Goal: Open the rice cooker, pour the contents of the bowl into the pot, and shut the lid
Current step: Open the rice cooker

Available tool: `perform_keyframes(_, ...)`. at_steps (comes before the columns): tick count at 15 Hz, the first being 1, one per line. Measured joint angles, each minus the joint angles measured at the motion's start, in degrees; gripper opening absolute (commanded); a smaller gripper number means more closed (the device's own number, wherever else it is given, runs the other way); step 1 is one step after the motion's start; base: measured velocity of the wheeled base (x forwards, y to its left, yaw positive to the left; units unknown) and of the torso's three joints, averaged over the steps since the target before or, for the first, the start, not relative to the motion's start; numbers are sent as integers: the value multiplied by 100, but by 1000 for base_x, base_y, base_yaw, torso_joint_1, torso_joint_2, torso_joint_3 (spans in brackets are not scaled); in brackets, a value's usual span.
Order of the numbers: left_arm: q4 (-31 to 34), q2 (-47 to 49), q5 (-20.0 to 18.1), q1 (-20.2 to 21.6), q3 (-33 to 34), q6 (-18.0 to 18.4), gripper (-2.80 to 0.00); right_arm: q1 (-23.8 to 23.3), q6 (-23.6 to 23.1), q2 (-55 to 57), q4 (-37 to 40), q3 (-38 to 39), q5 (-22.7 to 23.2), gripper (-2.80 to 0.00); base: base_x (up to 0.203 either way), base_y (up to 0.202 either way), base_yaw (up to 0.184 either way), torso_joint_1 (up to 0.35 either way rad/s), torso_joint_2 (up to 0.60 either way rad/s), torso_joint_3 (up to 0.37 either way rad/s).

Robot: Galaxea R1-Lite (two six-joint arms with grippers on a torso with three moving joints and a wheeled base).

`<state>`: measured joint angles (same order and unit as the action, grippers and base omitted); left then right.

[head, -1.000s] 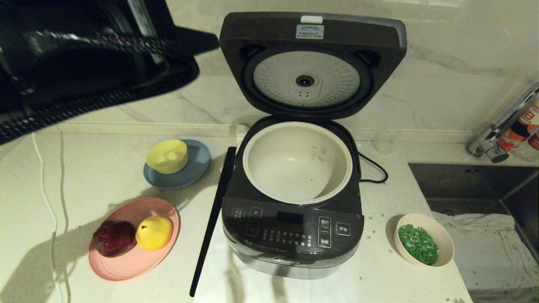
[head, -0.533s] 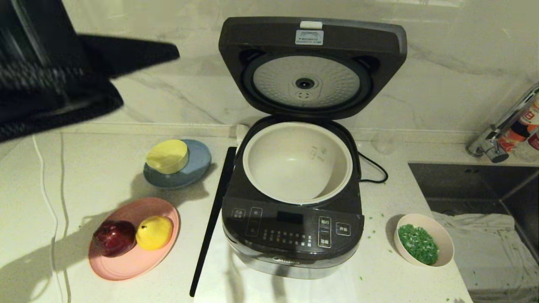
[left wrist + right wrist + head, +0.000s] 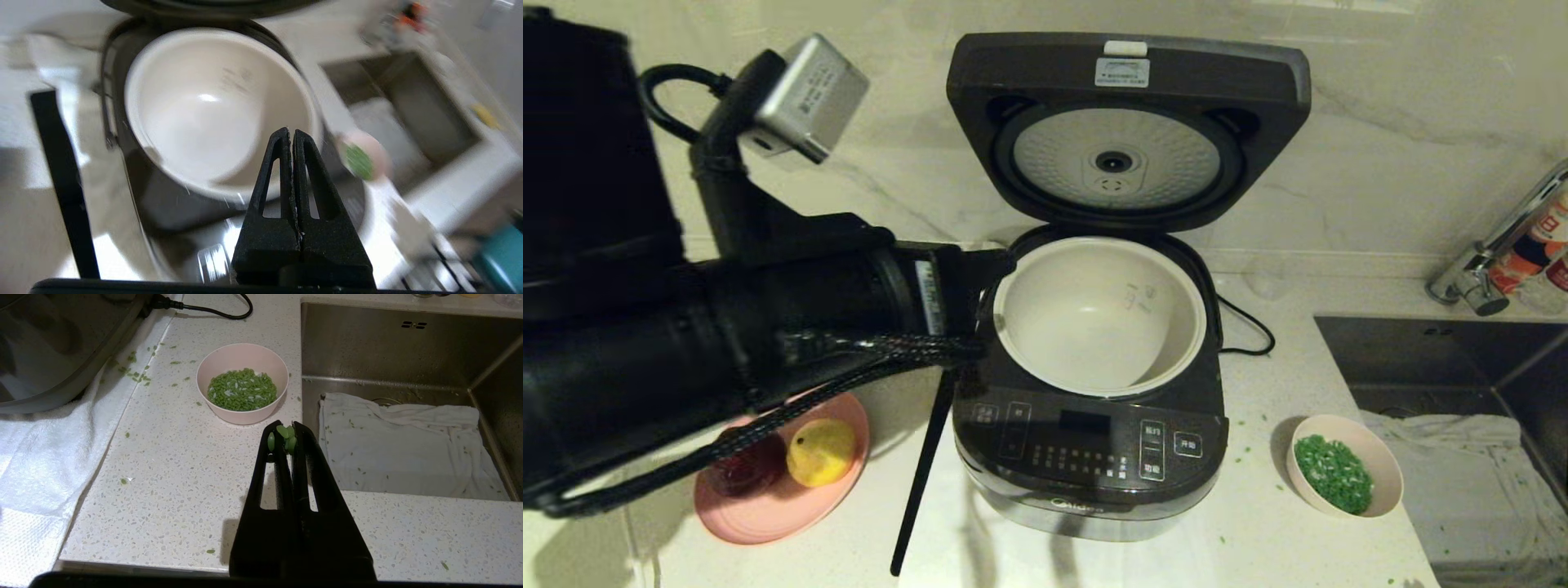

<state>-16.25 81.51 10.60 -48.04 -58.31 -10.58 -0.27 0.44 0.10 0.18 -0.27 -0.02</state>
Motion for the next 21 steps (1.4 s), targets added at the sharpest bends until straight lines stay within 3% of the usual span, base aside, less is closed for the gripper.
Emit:
perform_keyframes(4,-1312,963,624,-2,-324,434,-280,0,0,0,0,0,2,-280,0,0,0,0,0,0)
perform_keyframes(8,-2304,1807,930,-2,-1051,934,-280,0,0,0,-2,0,0,-280,0,0,0,0,0,0)
perform_keyframes(10,-2492,2119,979,-2,-1341,1171,-280,0,-2,0,0,0,2,-280,0,0,0,0,0,0)
perform_keyframes(13,-2581,2494,1155,2,-1839,1232,-280,0,0,0,0,0,2,-280,0,0,0,0,0,0)
perform_keyframes(21,-2520,3393,1152,77,-3339,1490,-280,0,-1,0,0,0,2,-280,0,0,0,0,0,0)
